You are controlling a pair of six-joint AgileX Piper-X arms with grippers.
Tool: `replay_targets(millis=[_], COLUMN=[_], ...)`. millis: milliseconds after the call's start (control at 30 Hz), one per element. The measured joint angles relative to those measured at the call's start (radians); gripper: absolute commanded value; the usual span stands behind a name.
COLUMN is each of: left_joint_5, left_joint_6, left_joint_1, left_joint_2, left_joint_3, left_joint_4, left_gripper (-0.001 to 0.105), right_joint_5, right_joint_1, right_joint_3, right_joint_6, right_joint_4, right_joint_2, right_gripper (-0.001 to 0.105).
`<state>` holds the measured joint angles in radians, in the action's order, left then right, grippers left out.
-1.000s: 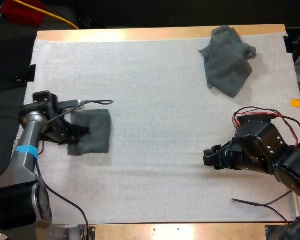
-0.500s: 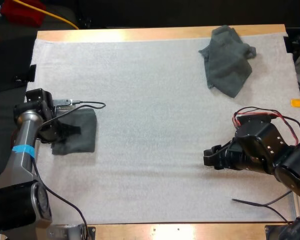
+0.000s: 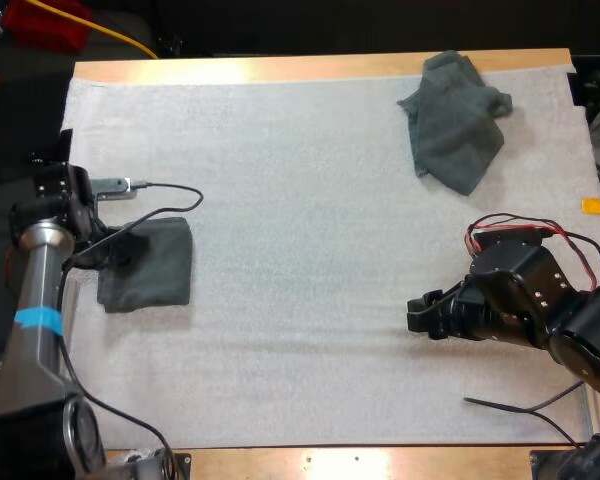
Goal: Pick towel from pile, fold and stack
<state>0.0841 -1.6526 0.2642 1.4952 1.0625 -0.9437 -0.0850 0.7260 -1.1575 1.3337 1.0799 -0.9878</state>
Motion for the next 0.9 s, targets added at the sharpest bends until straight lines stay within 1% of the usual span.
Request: replay_targets(millis=[100, 267, 367, 467, 567, 767, 900], left_joint_5=[-0.042, -0.139, -0.154, -0.161, -0.164, -0.165, -0.165], left_joint_6=[0.0, -0.01, -0.012, -0.015, -0.037, -0.046, -0.063], left_joint_1=[0.0, -0.002, -0.025, -0.07, -0.121, -0.229, -0.293], left_joint_2=[-0.047, -0.144, -0.198, -0.243, -0.272, -0.31, -0.338], left_joint_3=[0.0, 0.0, 0.0, 0.0, 0.0, 0.0, 0.0], left_joint_4=[0.0, 0.002, 0.002, 0.002, -0.002, -0.032, -0.046], left_gripper=[0.063, 0.063, 0.063, 0.063, 0.063, 0.063, 0.063], right_joint_5=[0.012, 0.085, 0.103, 0.105, 0.105, 0.105, 0.105], right_joint_1=[0.0, -0.005, -0.024, -0.062, -0.119, -0.238, -0.327], right_joint_3=[0.0, 0.0, 0.0, 0.0, 0.0, 0.0, 0.0], right_joint_6=[0.017, 0.044, 0.08, 0.115, 0.161, 0.259, 0.295], right_joint_4=[0.0, 0.0, 0.0, 0.0, 0.0, 0.0, 0.0], right_joint_2=[0.0, 0.0, 0.0, 0.0, 0.0, 0.0, 0.0], right_gripper=[0.058, 0.058, 0.058, 0.058, 0.058, 0.058, 0.058])
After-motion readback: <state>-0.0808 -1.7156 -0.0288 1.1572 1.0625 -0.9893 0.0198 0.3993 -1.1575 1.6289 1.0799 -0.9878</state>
